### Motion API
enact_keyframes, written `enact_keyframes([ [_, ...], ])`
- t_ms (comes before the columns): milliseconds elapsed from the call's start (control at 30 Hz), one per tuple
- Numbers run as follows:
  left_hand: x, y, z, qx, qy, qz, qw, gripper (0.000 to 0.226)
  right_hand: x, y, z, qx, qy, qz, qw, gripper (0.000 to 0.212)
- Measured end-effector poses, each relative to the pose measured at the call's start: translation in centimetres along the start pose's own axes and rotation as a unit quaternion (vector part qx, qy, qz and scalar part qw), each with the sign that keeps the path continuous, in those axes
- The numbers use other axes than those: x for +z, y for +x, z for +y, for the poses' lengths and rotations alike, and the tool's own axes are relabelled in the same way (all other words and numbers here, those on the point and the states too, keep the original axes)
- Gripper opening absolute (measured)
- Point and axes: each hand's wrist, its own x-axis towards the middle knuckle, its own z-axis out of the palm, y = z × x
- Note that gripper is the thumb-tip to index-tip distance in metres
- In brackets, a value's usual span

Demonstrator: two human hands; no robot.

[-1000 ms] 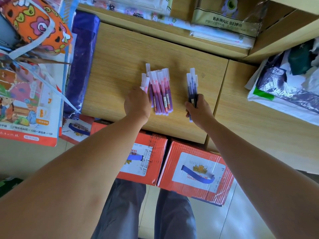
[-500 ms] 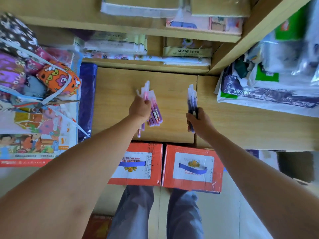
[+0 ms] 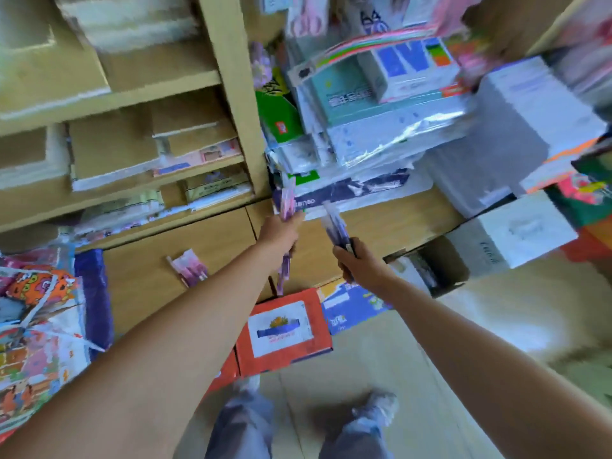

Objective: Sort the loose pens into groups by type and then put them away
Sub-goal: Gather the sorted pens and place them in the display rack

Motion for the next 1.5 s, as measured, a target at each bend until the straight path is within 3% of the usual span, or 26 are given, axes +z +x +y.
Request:
enact_keyframes([
  [400, 28.7, -9.6, 8.0, 0.04, 0.118, -0.092, 0.988, 0.013, -29.1, -10.6, 5.7, 0.033, 0.014, 0.124, 0.992, 0.025],
  [600, 41.5, -9.4, 13.5, 0.06, 0.125, -0.139, 0.98, 0.029, -40.5, -10.9, 7.0, 0.033, 0.025, 0.13, 0.991, 0.031],
  [900, 57.7, -4.7, 22.6, 0.049, 0.101, -0.2, 0.973, 0.043, -56.6, -5.8, 6.2, 0.048, 0.052, 0.073, 0.995, 0.02],
  [1200, 69.5, 0.1, 29.0, 0.032, 0.147, -0.169, 0.974, 0.042, -70.9, -0.1, 5.2, 0.065, -0.12, -0.012, 0.991, 0.042],
  [1500, 80.9, 3.1, 33.0, 0.008, 0.083, -0.139, 0.987, 0.026, -85.4, 6.1, 5.3, 0.077, -0.235, -0.086, 0.965, 0.037],
])
